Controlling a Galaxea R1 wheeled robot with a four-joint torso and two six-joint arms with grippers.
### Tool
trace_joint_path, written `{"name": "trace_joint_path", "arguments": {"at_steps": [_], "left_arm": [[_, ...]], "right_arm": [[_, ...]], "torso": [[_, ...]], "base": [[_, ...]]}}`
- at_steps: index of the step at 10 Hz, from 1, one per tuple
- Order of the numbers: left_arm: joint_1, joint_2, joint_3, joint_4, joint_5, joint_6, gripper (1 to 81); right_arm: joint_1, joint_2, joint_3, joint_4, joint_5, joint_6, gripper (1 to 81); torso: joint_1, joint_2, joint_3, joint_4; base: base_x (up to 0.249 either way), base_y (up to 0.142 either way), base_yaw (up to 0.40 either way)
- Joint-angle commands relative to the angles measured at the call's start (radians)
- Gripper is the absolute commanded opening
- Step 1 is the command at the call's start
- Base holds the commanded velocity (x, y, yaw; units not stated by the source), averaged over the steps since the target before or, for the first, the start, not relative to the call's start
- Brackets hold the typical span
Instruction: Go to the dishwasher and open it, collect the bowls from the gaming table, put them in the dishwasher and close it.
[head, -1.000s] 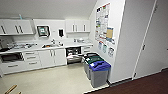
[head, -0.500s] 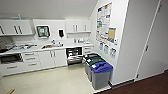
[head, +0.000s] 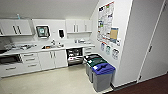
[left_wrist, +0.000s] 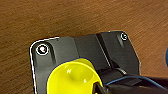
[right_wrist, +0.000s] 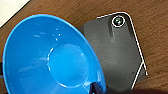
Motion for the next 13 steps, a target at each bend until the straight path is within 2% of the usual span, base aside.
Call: {"name": "trace_joint_path", "arguments": {"at_steps": [1, 11, 13], "left_arm": [[-0.067, -0.015, 0.009, 0.001, 0.052, 0.006, 1.0], [-0.066, -0.015, 0.009, 0.001, 0.052, 0.006, 1.0], [-0.067, -0.014, 0.009, 0.001, 0.052, 0.006, 1.0]], "right_arm": [[0.05, 0.009, 0.01, -0.029, -0.023, -0.009, 1.0], [0.05, 0.011, 0.007, -0.029, -0.023, -0.009, 1.0], [0.05, 0.011, 0.007, -0.029, -0.023, -0.009, 1.0]], "torso": [[0.0, 0.0, 0.0, 0.0], [0.0, 0.0, 0.0, 0.0], [0.0, 0.0, 0.0, 0.0]], "base": [[0.117, 0.066, 0.0], [0.117, 0.066, 0.0], [0.117, 0.0, 0.0]]}}
